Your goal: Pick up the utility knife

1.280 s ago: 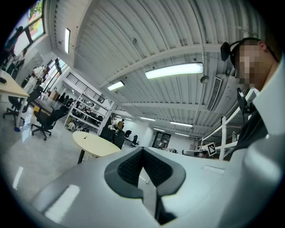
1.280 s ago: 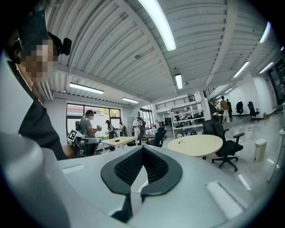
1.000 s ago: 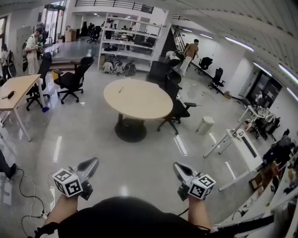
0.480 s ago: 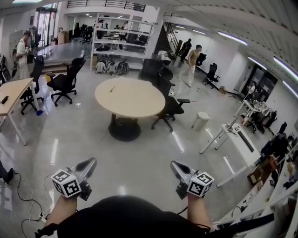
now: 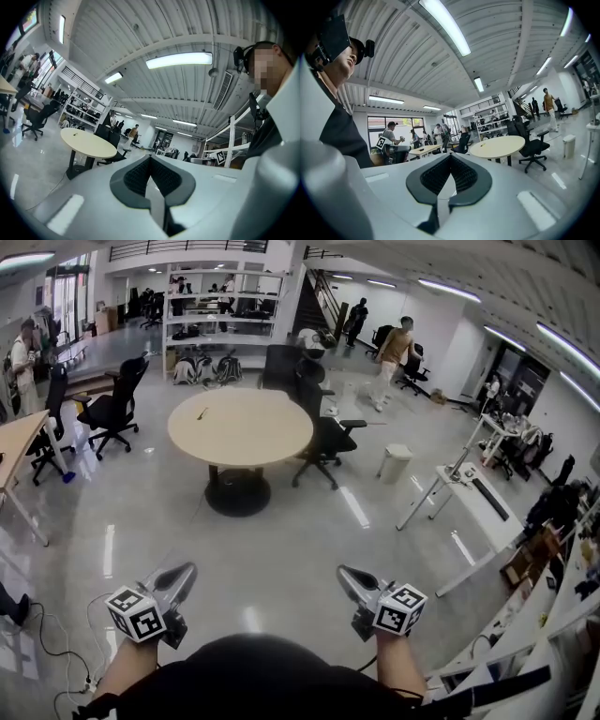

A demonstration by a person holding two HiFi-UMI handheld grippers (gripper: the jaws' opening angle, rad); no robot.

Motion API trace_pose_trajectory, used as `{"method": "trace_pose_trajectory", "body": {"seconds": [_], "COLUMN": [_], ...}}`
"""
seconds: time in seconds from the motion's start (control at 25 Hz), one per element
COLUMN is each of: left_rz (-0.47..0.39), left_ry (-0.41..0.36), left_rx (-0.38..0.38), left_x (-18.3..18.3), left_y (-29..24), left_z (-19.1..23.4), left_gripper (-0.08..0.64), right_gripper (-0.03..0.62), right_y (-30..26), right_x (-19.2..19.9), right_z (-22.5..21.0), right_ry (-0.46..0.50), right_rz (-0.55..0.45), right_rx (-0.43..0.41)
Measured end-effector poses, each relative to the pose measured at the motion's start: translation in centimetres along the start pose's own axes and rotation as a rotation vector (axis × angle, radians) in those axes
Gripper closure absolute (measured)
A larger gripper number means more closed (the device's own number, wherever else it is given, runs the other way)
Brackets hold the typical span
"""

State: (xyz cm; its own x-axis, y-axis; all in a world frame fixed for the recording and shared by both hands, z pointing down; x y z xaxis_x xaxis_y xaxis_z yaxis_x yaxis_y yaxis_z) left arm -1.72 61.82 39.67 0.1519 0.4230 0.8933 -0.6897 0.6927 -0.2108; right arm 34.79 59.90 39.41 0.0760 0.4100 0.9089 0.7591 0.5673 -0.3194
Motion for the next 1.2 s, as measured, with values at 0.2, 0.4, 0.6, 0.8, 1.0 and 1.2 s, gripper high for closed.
{"method": "trace_pose_trajectory", "body": {"seconds": [0.2,0.4,0.6,0.8,1.0,1.2], "left_rz": [0.033,0.051,0.037,0.014,-0.021,-0.005], "left_ry": [-0.009,0.004,0.026,0.037,0.018,0.012], "left_rx": [0.02,0.032,0.055,0.073,0.078,0.07], "left_x": [0.2,0.2,-0.1,-2.5,-7.0,-9.7], "left_y": [-2.3,-3.6,-3.8,-2.4,-0.3,1.5], "left_z": [-1.4,-0.8,2.6,9.0,16.7,22.9], "left_gripper": [0.568,0.568,0.568,0.568,0.568,0.568], "right_gripper": [0.578,0.578,0.578,0.578,0.578,0.578], "right_y": [1.4,1.1,-2.0,-8.5,-16.4,-23.8], "right_x": [1.7,2.0,0.9,-2.1,-6.9,-9.4], "right_z": [-1.8,-2.8,-2.8,-1.1,0.6,2.0], "right_ry": [-0.04,-0.057,-0.046,-0.003,0.029,0.037], "right_rz": [0.005,0.024,0.042,0.055,0.027,0.019], "right_rx": [0.006,0.014,0.027,0.039,0.03,0.025]}}
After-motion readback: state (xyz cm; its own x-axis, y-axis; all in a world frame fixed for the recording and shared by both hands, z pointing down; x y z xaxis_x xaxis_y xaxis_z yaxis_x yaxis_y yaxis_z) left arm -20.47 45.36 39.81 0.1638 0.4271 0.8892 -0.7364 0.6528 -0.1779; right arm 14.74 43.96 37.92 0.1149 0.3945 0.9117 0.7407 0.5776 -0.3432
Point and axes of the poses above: the fingertips, and each gripper's own axes: y backward along the fingers, z to its left, x out of its underside, the point moved 4 cm from there along y, backward along the fingers, and after that the axes turned 13 degrees about z, right-handed, at the moved point
